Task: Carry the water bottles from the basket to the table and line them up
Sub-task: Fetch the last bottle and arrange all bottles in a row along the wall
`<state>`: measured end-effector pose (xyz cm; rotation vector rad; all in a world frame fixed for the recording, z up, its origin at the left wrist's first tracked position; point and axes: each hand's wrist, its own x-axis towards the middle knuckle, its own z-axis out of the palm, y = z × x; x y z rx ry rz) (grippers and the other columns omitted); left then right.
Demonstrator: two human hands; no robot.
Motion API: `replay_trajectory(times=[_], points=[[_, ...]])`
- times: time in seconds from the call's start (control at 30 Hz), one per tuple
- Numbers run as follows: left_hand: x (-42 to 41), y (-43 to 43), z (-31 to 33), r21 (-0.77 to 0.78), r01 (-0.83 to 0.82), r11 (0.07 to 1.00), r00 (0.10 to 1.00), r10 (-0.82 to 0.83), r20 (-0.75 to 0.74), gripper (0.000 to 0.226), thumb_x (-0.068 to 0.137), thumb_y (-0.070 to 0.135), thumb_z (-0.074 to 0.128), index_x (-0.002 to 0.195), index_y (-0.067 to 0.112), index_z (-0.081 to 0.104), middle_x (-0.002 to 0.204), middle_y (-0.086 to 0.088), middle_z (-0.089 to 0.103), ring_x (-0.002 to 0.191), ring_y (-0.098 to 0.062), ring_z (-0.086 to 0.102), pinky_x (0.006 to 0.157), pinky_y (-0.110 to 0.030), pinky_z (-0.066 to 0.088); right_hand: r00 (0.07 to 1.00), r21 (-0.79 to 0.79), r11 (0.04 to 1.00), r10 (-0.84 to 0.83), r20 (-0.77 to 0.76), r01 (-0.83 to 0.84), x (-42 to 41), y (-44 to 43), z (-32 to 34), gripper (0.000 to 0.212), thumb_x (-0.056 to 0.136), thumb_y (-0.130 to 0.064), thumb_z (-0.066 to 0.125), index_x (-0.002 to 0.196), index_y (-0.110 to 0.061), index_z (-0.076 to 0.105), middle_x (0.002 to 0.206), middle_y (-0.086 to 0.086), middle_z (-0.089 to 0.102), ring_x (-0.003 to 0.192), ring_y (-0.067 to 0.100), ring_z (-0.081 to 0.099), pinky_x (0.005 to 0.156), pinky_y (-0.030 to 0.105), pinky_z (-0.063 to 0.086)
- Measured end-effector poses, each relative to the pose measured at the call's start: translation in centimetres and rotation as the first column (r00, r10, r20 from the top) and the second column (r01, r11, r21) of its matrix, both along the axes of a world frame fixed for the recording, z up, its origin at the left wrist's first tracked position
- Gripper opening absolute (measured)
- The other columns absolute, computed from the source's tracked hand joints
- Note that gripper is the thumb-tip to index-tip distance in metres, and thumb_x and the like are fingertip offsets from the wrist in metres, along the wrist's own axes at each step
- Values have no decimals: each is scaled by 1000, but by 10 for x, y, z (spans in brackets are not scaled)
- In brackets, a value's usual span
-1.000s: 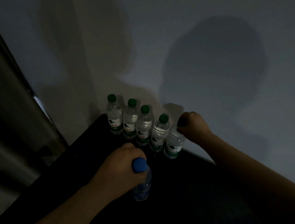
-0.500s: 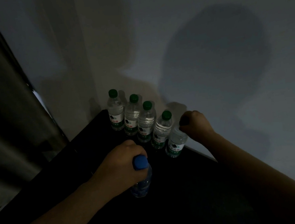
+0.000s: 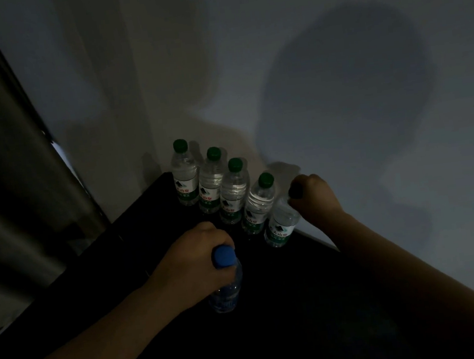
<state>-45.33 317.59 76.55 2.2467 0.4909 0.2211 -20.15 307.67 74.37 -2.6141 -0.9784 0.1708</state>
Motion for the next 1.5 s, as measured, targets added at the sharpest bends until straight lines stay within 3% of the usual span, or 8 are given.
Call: replay_trajectory(times=[0.17,0.37,0.47,0.73,0.87,1.03,1.23,1.5], points=[[4,-1,3,11,11,1000,1000,-11,-9,23,69,13,77,90,15,68,90,7,54,77,-4,54,71,-14,38,994,114,991,-63,-90,73,-10,-16,0,70,78,-20,75,137,-6,40,125,20,55,112,34,55,87,35,46],[28,-6,9,103,78,992,996,-74,-42,22,64,19,80,82,15,69,82,8,53,73,-2,52,65,-13,40,980,21,994,-103,-168,108,-30,-72,-6,77,77,-32,76,139,-8,37,128,17,54,116,30,54,92,35,45],[44,-15,13,131,116,985,993,-110,-48,19,64,19,79,79,14,68,81,3,58,75,-7,55,69,-27,47,969,-37,991,-133,-208,128,-38,-107,-10,68,79,-31,75,135,-9,44,125,16,56,112,27,56,87,29,44],[90,-45,20,180,213,960,976,-202,-78,19,66,20,78,80,13,67,80,2,61,75,-12,56,67,-28,46,939,-83,985,-169,-300,150,-42,-189,-24,37,81,-29,73,112,-11,64,107,9,68,95,20,63,80,29,50],[121,-61,24,185,269,945,962,-252,-107,16,66,19,78,74,10,67,71,2,60,65,-10,55,61,-28,46,926,-53,981,-195,-324,188,-42,-215,-40,33,80,-30,74,108,-15,64,102,3,67,82,8,56,70,18,45],[158,-75,22,249,330,911,941,-296,-164,16,65,20,76,73,13,64,77,-3,62,74,-21,60,64,-34,49,896,-19,973,-218,-388,228,-38,-234,-56,36,81,-30,72,113,-18,61,90,-12,57,71,-7,48,52,2,38],[194,-86,11,255,347,903,933,-304,-194,19,68,19,76,82,11,67,87,-3,63,82,-19,61,71,-32,52,892,16,964,-238,-384,264,-30,-237,-69,38,82,-28,72,116,-15,61,107,1,66,81,2,53,59,4,36],[227,-86,1,285,322,903,942,-276,-189,21,70,18,75,86,8,67,90,-5,59,84,-20,57,70,-30,47,879,61,961,-219,-423,269,-20,-242,-82,41,83,-29,70,121,-17,58,111,-1,64,82,0,53,59,5,38]])
